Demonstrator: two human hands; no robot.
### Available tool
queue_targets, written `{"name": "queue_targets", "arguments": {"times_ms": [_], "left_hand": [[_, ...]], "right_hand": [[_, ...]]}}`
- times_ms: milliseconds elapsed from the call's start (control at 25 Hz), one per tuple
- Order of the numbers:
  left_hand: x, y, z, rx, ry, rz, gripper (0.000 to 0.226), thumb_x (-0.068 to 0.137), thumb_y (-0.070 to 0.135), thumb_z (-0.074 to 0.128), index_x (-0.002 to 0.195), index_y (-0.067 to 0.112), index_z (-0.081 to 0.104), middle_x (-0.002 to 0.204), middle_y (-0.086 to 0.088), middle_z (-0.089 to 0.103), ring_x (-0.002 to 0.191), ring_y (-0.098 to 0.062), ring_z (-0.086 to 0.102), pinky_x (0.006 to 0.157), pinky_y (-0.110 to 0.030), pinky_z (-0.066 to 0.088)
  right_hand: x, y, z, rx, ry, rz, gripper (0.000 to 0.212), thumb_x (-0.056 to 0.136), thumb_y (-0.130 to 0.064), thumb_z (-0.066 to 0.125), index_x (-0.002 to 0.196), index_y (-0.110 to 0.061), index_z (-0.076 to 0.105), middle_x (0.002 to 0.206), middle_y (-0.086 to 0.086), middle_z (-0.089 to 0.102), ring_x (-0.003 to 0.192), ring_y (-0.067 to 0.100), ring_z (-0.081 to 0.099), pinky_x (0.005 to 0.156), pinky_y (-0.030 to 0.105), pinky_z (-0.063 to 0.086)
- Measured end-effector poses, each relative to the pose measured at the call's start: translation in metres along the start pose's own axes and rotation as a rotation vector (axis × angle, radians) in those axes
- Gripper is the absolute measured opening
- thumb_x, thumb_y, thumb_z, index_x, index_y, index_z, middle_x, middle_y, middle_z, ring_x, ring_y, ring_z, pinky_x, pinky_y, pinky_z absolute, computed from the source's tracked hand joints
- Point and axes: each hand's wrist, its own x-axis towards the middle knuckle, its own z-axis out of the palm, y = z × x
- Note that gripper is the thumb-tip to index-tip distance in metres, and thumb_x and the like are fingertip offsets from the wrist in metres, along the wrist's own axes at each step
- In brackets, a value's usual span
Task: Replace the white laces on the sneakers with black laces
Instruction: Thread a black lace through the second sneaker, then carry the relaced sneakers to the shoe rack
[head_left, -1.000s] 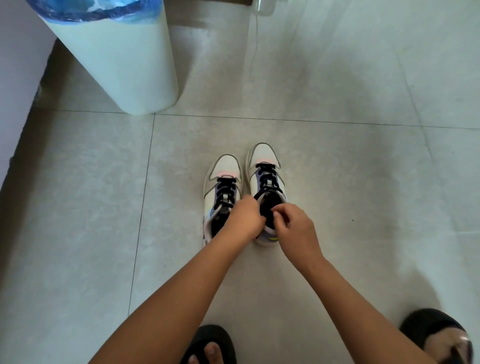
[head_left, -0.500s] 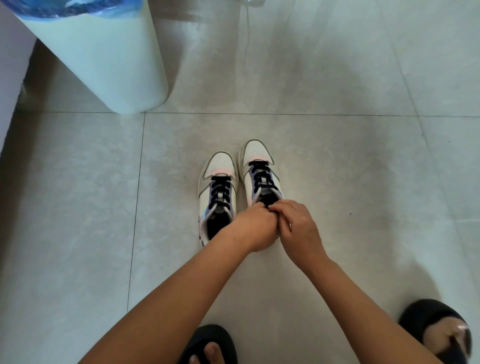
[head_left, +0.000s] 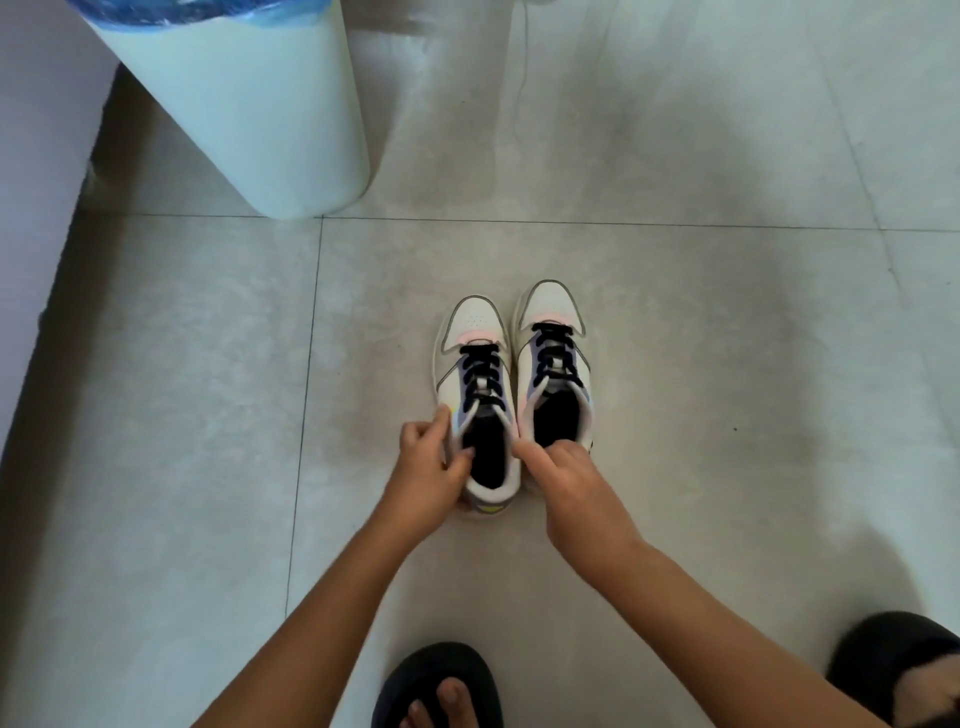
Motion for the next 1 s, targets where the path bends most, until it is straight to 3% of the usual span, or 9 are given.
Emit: {"name": "queue_targets", "arguments": {"times_ms": [80,160,320,400,480,560,760,920,1000], "left_hand": [[0.003,0.001,0.011,-0.045,0.039,0.007,0.06,0.095,0.017,0.05,0.149,0.022,0.023,0.119,-0.003,0.032,0.081,-0.021,0.06,0.061,-0.027,0.057],[0.005,0.003,0.013,-0.071,0.068,-0.011,0.057,0.095,0.017,0.049,0.147,0.022,0.027,0.115,0.001,0.031,0.079,-0.02,0.059,0.057,-0.024,0.055],[0.018,0.019,0.017,0.005,0.072,0.031,0.049,0.096,0.021,0.047,0.142,0.019,0.033,0.115,-0.001,0.032,0.088,-0.024,0.057,0.075,-0.036,0.054],[0.03,0.035,0.008,0.19,0.004,0.126,0.032,0.098,0.026,0.044,0.127,0.012,0.042,0.112,-0.007,0.038,0.094,-0.028,0.055,0.079,-0.03,0.045],[0.039,0.06,-0.019,0.408,-0.057,0.201,0.025,0.099,0.03,0.04,0.106,0.009,0.052,0.104,-0.011,0.051,0.098,-0.03,0.055,0.075,-0.031,0.039],[0.035,0.093,-0.052,0.589,-0.014,0.21,0.029,0.099,0.031,0.04,0.107,0.01,0.058,0.106,-0.009,0.058,0.1,-0.027,0.056,0.08,-0.034,0.042],[-0.05,0.19,-0.089,0.528,0.0,0.027,0.029,0.095,0.033,0.046,0.118,0.017,0.053,0.118,-0.002,0.059,0.107,-0.021,0.052,0.079,-0.028,0.037],[-0.172,0.281,-0.154,0.37,0.124,-0.086,0.026,0.098,0.032,0.041,0.114,0.019,0.056,0.118,0.0,0.058,0.108,-0.02,0.053,0.084,-0.027,0.038],[-0.237,0.317,-0.183,0.358,0.2,-0.135,0.027,0.099,0.031,0.038,0.116,0.019,0.055,0.119,0.0,0.057,0.109,-0.02,0.053,0.086,-0.027,0.038]], "right_hand": [[0.003,-0.015,0.006,-0.058,-0.004,0.046,0.078,0.053,0.018,0.059,0.124,-0.014,0.052,0.08,0.014,0.054,0.08,0.031,0.051,0.065,0.035,0.051],[0.0,-0.016,0.009,-0.228,-0.007,-0.004,0.084,0.038,0.006,0.078,0.115,-0.019,0.054,0.074,0.014,0.053,0.075,0.033,0.048,0.06,0.037,0.053],[0.012,-0.003,0.006,-0.248,-0.043,0.035,0.05,0.05,-0.04,0.084,0.088,-0.02,0.058,0.074,0.015,0.051,0.078,0.034,0.05,0.058,0.04,0.051],[0.035,0.008,-0.006,-0.249,-0.068,0.029,0.043,0.052,-0.044,0.083,0.08,-0.016,0.064,0.072,0.016,0.051,0.072,0.036,0.054,0.053,0.042,0.049],[0.061,0.011,-0.036,-0.247,-0.166,0.026,0.046,0.059,-0.041,0.083,0.094,-0.016,0.066,0.086,0.018,0.053,0.086,0.039,0.053,0.072,0.046,0.048],[0.083,0.001,-0.083,-0.195,-0.428,0.09,0.045,0.077,-0.046,0.068,0.113,-0.02,0.059,0.106,0.017,0.05,0.106,0.034,0.042,0.091,0.039,0.036],[0.074,-0.052,-0.211,-0.099,-0.732,0.195,0.035,0.082,-0.048,0.06,0.101,-0.019,0.053,0.095,0.012,0.049,0.097,0.031,0.043,0.078,0.033,0.03],[0.046,-0.112,-0.322,-0.084,-0.787,0.238,0.068,0.062,-0.065,0.053,0.116,-0.024,0.053,0.104,0.013,0.057,0.103,0.032,0.049,0.079,0.032,0.033],[0.037,-0.142,-0.374,-0.102,-0.779,0.182,0.072,0.061,-0.065,0.052,0.12,-0.024,0.053,0.109,0.013,0.057,0.106,0.033,0.047,0.087,0.034,0.036]]}}
